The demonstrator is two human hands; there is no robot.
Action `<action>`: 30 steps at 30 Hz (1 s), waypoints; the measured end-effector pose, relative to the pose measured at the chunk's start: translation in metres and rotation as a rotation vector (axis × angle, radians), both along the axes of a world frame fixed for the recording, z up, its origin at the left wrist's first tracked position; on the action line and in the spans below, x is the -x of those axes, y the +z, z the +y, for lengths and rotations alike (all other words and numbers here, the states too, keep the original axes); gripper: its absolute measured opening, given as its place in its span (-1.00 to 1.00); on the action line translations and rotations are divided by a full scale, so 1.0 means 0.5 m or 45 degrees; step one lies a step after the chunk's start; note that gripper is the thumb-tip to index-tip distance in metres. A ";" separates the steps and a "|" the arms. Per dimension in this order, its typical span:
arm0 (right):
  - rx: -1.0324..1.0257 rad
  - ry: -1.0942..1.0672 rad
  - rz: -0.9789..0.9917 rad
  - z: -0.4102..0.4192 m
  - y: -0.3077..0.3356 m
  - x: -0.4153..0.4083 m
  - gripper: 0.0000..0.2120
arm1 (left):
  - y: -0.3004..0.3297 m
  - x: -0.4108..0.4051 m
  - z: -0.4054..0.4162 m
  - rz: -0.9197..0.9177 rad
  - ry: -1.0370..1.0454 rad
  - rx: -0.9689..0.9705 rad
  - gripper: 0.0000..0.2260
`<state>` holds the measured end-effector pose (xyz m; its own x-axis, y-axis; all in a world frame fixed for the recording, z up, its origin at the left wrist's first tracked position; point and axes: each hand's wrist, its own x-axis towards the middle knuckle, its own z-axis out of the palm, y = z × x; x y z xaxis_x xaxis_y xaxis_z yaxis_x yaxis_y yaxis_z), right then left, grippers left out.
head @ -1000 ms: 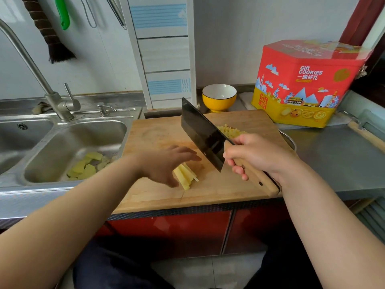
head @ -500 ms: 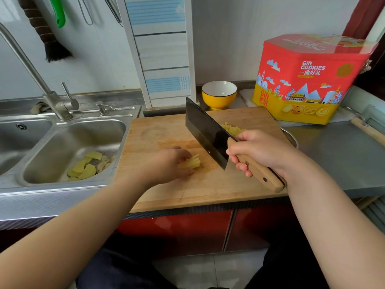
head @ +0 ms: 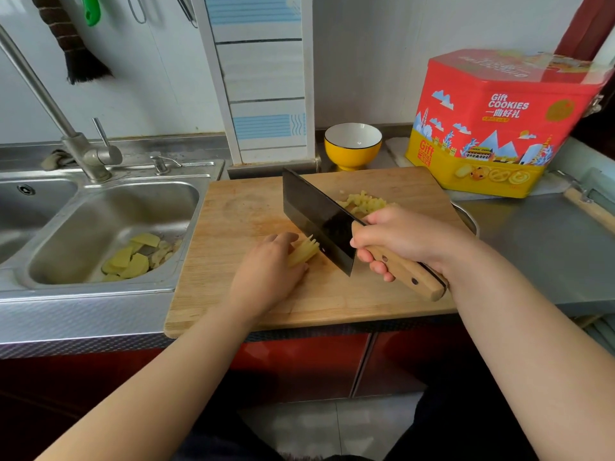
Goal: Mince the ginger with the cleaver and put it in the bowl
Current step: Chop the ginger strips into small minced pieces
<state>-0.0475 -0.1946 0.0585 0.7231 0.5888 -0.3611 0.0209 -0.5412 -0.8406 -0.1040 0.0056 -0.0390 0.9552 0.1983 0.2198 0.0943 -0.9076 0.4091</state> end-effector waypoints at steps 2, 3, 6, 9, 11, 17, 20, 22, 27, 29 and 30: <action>0.036 0.027 -0.015 0.003 0.000 0.003 -0.91 | -0.003 0.004 -0.003 -0.028 0.010 -0.016 -0.58; 0.074 0.039 -0.036 0.004 0.000 0.005 -0.92 | -0.004 0.005 -0.003 -0.047 0.008 -0.030 -0.60; 0.239 0.079 -0.111 0.014 0.001 0.013 -0.95 | -0.008 0.006 -0.005 -0.096 -0.004 -0.060 -0.65; 0.372 0.077 -0.193 0.031 -0.002 0.020 -0.88 | -0.015 0.006 -0.008 -0.130 -0.024 -0.098 -0.64; 0.458 0.064 -0.294 0.043 -0.008 0.018 -0.68 | -0.020 -0.001 -0.003 -0.178 -0.075 -0.074 -0.68; 0.595 -0.029 -0.423 0.057 -0.020 0.010 -0.66 | -0.024 -0.020 0.009 -0.227 -0.184 0.129 -0.86; 0.583 -0.093 -0.433 0.057 -0.023 0.011 -0.59 | -0.028 -0.021 0.007 -0.282 -0.191 0.155 -0.89; 0.580 -0.115 -0.462 0.053 -0.019 0.012 -0.65 | -0.030 -0.023 0.008 -0.286 -0.188 0.157 -0.90; 0.631 -0.065 -0.540 0.054 0.010 0.022 -0.91 | -0.027 -0.024 0.007 -0.268 -0.185 0.139 -0.89; 0.661 -0.038 -0.592 0.061 0.013 0.027 -0.82 | -0.027 -0.025 0.007 -0.260 -0.183 0.133 -0.89; 0.676 -0.028 -0.599 0.064 0.013 0.027 -0.83 | -0.027 -0.026 0.007 -0.257 -0.180 0.131 -0.90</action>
